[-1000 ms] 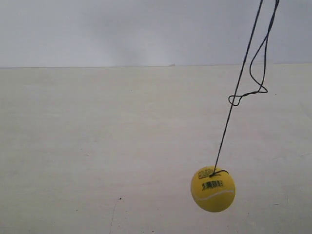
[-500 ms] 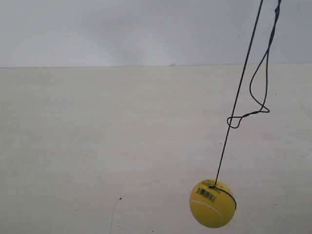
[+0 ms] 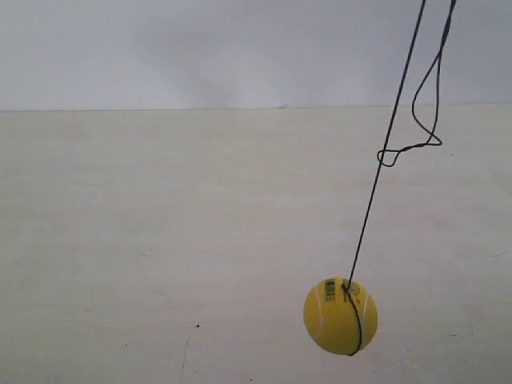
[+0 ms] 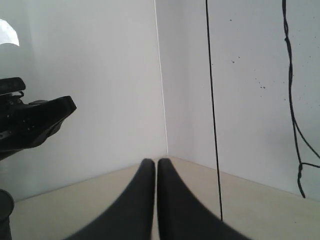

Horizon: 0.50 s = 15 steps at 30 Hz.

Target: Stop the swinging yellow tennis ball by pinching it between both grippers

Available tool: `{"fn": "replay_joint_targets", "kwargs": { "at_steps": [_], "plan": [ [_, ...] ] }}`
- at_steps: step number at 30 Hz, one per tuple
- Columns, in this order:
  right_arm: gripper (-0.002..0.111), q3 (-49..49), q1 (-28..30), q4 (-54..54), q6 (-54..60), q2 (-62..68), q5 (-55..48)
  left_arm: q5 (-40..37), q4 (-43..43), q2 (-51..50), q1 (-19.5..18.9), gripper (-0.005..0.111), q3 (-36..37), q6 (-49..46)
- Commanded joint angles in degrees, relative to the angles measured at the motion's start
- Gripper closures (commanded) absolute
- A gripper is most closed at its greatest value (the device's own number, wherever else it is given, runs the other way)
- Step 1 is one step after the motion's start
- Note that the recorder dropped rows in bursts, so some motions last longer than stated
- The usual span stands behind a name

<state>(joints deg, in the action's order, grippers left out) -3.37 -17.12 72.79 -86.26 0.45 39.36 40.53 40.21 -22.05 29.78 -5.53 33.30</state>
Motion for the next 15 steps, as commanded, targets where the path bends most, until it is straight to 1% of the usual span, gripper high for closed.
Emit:
{"fn": "replay_joint_targets", "kwargs": {
  "at_steps": [1,5,8,12,15],
  "plan": [
    [0.108,-0.27,-0.02,-0.26,-0.24,-0.45,-0.14,-0.33,-9.96,0.91,-0.54,0.102,1.22,-0.2],
    [0.108,-0.27,-0.02,-0.26,-0.24,-0.45,0.09,-2.08,-13.67,4.71,-4.65,0.102,3.33,-1.18],
    [0.108,-0.27,-0.02,-0.26,-0.24,-0.45,0.09,-8.09,-15.36,9.82,-8.36,0.102,3.82,-0.14],
    [0.108,-0.27,-0.02,-0.26,-0.24,-0.45,0.09,-17.81,-22.14,16.52,-12.7,0.102,3.96,-0.38],
    [0.108,-0.27,-0.02,-0.26,-0.24,-0.45,0.09,-24.89,-27.48,21.01,-15.51,0.102,3.96,-3.54]
  ]
}}
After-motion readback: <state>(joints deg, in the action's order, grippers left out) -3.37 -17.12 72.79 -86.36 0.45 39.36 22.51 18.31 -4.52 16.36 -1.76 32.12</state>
